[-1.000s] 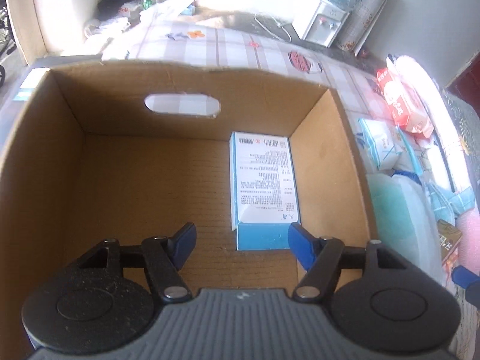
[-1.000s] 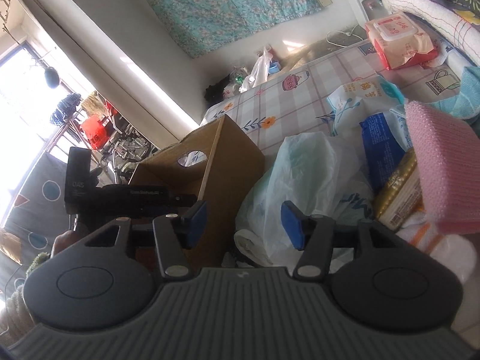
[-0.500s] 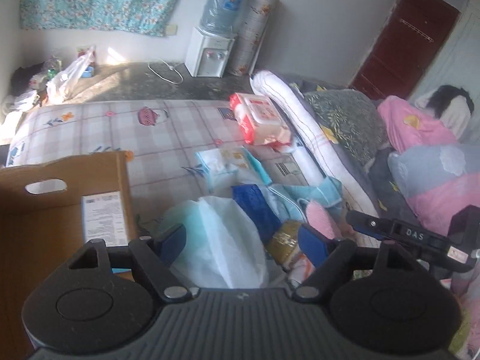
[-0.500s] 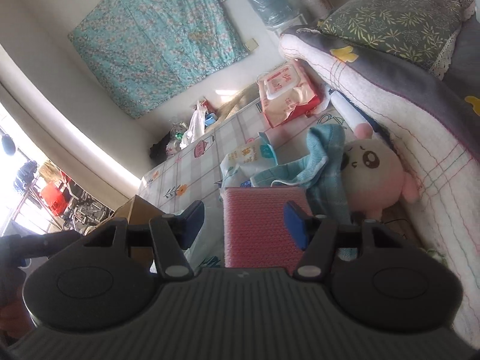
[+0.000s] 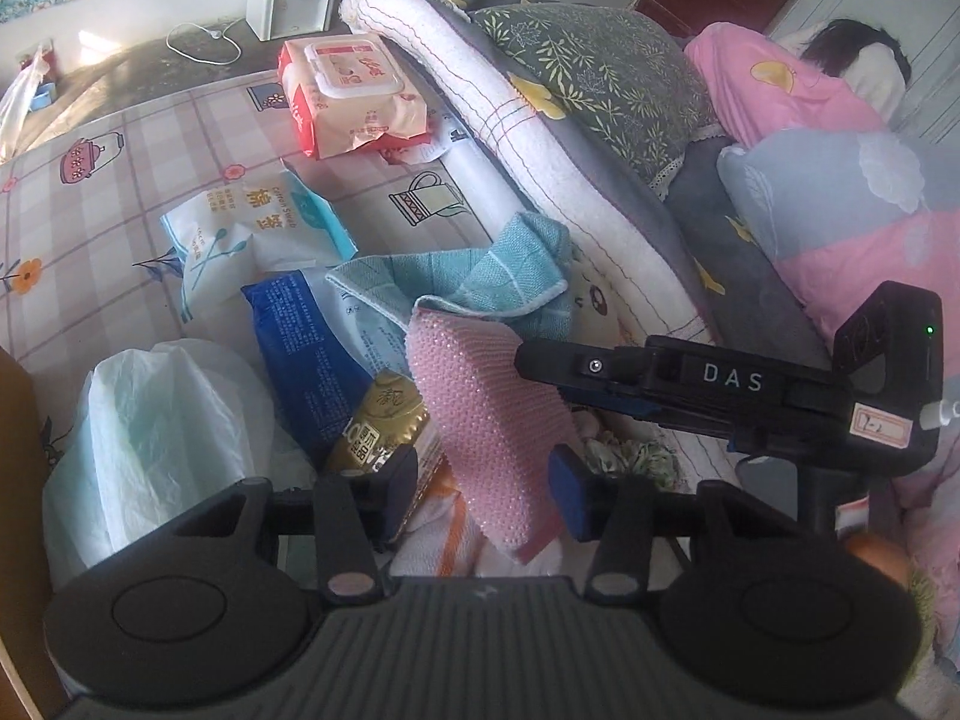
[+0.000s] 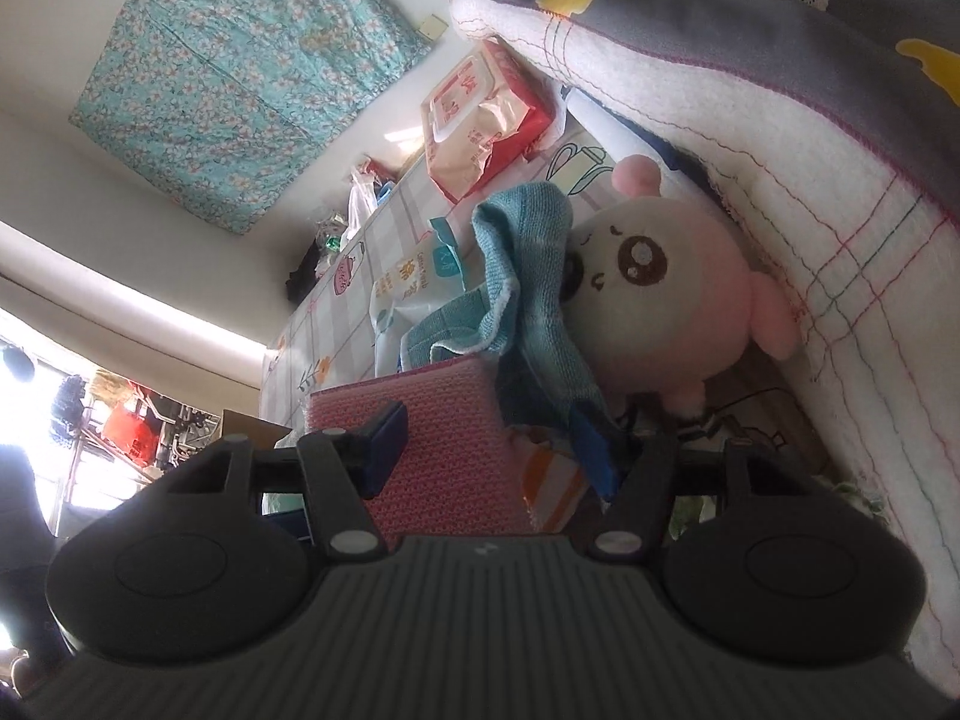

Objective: Organize soft objects
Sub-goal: 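Reach the left tool to the pink mesh sponge and grasp it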

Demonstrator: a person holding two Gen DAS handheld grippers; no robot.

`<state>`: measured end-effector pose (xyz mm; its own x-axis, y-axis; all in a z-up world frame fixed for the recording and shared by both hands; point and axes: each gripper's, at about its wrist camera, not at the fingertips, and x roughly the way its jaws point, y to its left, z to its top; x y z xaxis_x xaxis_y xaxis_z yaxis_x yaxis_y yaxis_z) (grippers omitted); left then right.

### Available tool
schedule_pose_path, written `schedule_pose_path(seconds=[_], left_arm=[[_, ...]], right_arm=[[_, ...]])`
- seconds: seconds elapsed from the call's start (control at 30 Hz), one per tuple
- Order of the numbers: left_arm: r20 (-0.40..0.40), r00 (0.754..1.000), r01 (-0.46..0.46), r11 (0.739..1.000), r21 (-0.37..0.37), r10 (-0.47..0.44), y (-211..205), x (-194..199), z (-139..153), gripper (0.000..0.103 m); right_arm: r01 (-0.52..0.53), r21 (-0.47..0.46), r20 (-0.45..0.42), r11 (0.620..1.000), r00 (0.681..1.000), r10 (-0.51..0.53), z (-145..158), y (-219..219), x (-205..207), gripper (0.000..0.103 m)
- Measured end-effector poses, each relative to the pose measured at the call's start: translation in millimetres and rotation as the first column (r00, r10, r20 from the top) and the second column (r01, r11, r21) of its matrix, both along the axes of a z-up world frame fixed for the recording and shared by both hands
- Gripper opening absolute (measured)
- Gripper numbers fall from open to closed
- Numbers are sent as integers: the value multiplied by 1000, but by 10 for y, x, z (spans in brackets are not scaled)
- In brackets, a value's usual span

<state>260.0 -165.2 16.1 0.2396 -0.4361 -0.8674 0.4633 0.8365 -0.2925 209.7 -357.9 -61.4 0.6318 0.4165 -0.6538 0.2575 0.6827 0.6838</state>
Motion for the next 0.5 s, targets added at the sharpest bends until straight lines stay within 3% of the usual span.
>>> schedule_pose_path(seconds=[0.17, 0.5], left_arm=[[-27, 1000, 6, 1000, 12, -6, -16, 26, -117, 35], [-47, 998, -40, 999, -3, 40, 159, 62, -162, 33]], right_arm=[[-16, 25, -3, 1000, 1000, 16, -55, 14, 60, 61], [-72, 35, 18, 997, 997, 71, -39, 139, 76, 63]])
